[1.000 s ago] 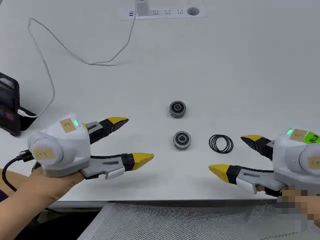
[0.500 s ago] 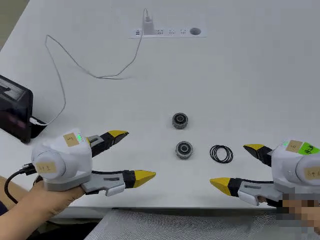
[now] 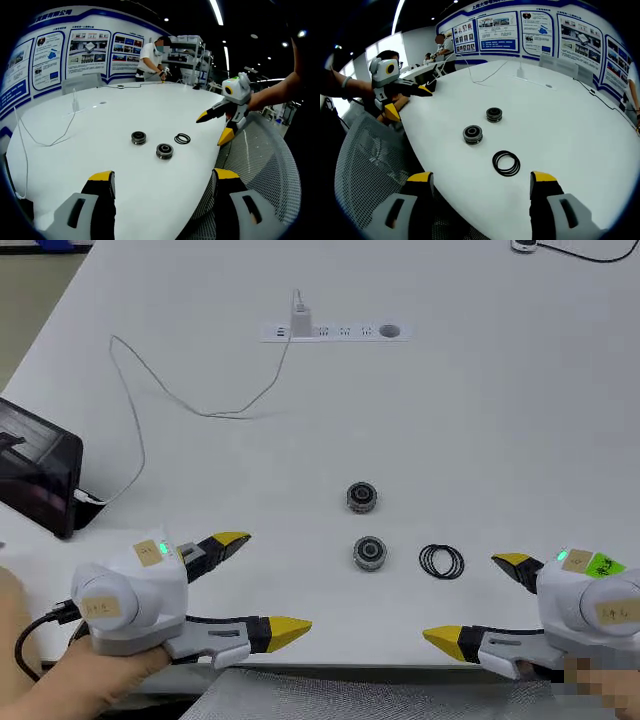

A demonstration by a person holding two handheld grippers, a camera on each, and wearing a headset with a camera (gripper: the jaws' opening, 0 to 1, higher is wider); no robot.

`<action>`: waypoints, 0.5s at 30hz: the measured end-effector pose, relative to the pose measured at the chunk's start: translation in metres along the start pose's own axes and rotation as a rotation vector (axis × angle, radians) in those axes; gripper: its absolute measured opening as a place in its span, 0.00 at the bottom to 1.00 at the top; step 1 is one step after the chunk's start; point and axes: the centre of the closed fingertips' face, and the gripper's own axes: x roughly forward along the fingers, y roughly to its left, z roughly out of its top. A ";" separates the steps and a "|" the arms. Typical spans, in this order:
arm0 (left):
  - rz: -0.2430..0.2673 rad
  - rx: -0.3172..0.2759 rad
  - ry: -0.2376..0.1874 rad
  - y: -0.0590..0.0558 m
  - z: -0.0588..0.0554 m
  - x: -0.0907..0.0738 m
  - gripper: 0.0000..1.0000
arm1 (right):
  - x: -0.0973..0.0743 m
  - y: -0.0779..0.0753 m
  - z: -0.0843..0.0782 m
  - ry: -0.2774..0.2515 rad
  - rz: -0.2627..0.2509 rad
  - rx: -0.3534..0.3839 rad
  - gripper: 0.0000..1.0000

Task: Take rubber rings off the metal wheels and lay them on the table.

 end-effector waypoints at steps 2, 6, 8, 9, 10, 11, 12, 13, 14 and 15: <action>0.003 -0.011 0.004 -0.001 -0.001 0.000 0.83 | -0.001 0.000 -0.001 -0.002 -0.004 0.012 0.80; 0.007 -0.016 0.009 -0.001 -0.005 -0.001 0.83 | -0.002 0.000 -0.005 0.009 -0.010 0.011 0.80; 0.007 -0.008 0.014 -0.001 -0.006 -0.002 0.83 | -0.002 0.001 -0.006 0.014 -0.013 0.005 0.80; 0.009 -0.009 0.012 -0.001 -0.006 -0.003 0.84 | -0.003 0.001 -0.006 0.013 -0.013 0.004 0.81; 0.013 -0.014 0.010 0.000 -0.006 -0.003 0.85 | -0.003 0.002 -0.006 0.012 -0.014 0.004 0.81; 0.013 -0.016 0.013 0.000 -0.006 -0.003 0.85 | -0.003 0.003 -0.006 0.014 -0.015 0.002 0.81; 0.013 -0.010 0.013 -0.001 -0.007 -0.004 0.85 | -0.004 0.003 -0.006 0.013 -0.016 -0.001 0.81; 0.013 -0.010 0.011 -0.001 -0.006 -0.004 0.85 | -0.004 0.004 -0.006 0.013 -0.016 -0.001 0.82; 0.011 -0.013 0.011 -0.002 -0.007 -0.004 0.85 | -0.004 0.004 -0.006 0.013 -0.018 -0.001 0.82; 0.011 -0.011 0.010 -0.003 -0.007 -0.005 0.84 | -0.004 0.004 -0.005 0.012 -0.021 -0.003 0.82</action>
